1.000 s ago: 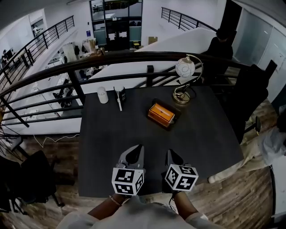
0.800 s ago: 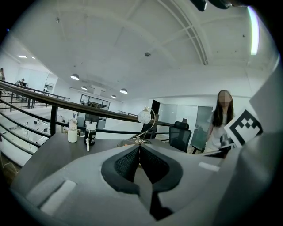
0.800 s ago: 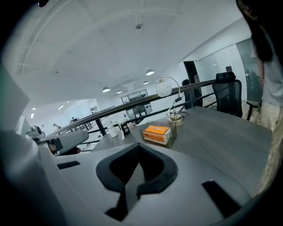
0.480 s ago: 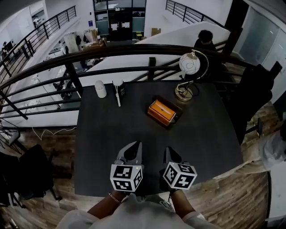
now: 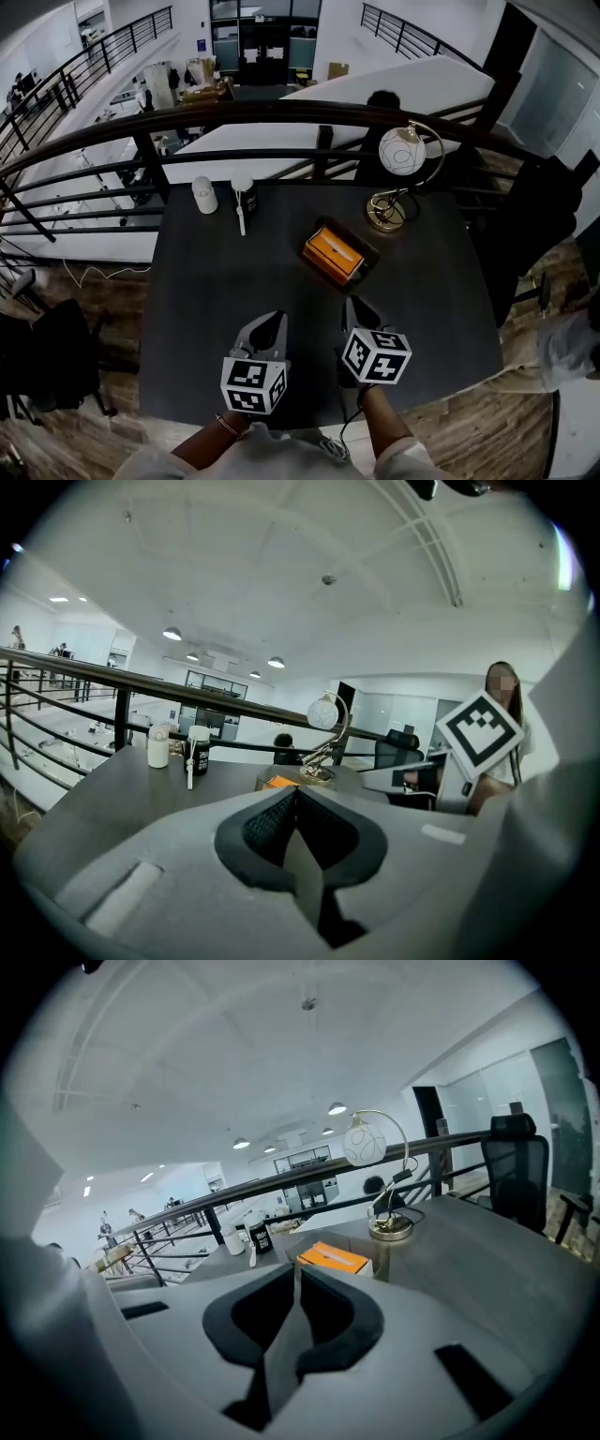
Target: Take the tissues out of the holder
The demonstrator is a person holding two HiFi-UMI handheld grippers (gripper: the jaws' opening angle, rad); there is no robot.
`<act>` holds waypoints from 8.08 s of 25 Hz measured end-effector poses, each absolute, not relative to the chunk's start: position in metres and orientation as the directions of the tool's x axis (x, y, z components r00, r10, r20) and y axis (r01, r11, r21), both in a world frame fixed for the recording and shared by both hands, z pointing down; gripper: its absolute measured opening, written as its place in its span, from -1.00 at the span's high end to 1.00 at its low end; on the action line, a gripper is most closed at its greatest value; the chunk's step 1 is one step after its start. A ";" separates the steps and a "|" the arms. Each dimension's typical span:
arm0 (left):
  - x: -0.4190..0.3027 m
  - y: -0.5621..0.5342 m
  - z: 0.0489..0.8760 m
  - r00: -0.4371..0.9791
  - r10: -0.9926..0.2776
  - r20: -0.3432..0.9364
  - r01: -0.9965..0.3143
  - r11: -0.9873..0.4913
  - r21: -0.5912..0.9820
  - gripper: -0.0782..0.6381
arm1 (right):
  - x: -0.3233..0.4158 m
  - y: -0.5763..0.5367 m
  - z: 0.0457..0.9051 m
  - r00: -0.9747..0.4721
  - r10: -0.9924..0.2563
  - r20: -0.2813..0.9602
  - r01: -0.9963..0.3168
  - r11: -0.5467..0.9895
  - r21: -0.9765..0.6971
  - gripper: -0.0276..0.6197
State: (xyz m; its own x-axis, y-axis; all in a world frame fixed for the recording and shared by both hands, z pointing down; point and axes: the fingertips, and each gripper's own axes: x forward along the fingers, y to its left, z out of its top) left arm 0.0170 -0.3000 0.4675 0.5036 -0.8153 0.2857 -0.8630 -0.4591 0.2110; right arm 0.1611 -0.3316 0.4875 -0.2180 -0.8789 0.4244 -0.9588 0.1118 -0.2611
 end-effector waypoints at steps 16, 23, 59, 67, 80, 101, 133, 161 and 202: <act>0.036 -0.361 0.492 0.465 -0.822 0.329 -0.885 -0.424 0.191 0.76 | 0.176 -0.466 0.530 -0.299 -0.781 0.549 -0.942 0.334 -0.038 0.56; 0.032 -0.381 0.508 0.437 -0.827 0.355 -0.899 -0.393 0.193 0.76 | 0.167 -0.500 0.566 -0.325 -0.703 0.632 -0.900 0.435 0.022 0.47; 0.006 -0.425 0.531 0.344 -0.859 0.379 -0.932 -0.261 0.253 0.76 | 0.161 -0.532 0.628 -0.310 -0.518 0.797 -0.845 0.535 0.019 0.70; 0.003 -0.416 0.527 0.345 -0.860 0.377 -0.932 -0.266 0.246 0.76 | 0.159 -0.525 0.623 -0.314 -0.531 0.787 -0.850 0.527 0.016 0.85; -0.006 -0.403 0.521 0.330 -0.869 0.368 -0.938 -0.259 0.229 0.76 | 0.164 -0.523 0.598 -0.328 -0.615 0.717 -0.880 0.475 0.004 0.89; 0.007 -0.364 0.470 0.376 -0.879 0.293 -0.924 -0.331 0.194 0.76 | 0.166 -0.487 0.482 -0.340 -0.744 0.576 -0.884 0.462 0.075 0.89; 0.018 -0.279 0.485 0.460 -0.827 0.324 -0.887 -0.420 0.189 0.76 | 0.153 -0.324 0.556 -0.318 -0.651 0.689 -0.911 0.412 -0.030 0.89; 0.012 -0.277 0.510 0.423 -0.827 0.369 -0.905 -0.371 0.207 0.76 | 0.145 -0.310 0.626 -0.319 -0.574 0.754 -0.907 0.415 -0.067 0.89; 0.050 -0.279 0.479 0.482 -0.822 0.303 -0.876 -0.448 0.177 0.76 | 0.218 -0.270 0.537 -0.174 -0.840 0.514 -0.962 0.033 -0.272 0.85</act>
State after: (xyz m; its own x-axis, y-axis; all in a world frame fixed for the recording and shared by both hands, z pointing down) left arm 0.0497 -0.2786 0.4790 0.4820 -0.8220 0.3034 -0.8761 -0.4485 0.1769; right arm 0.2183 -0.2697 0.5373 -0.1736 -0.8401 0.5138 -0.9619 0.0327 -0.2715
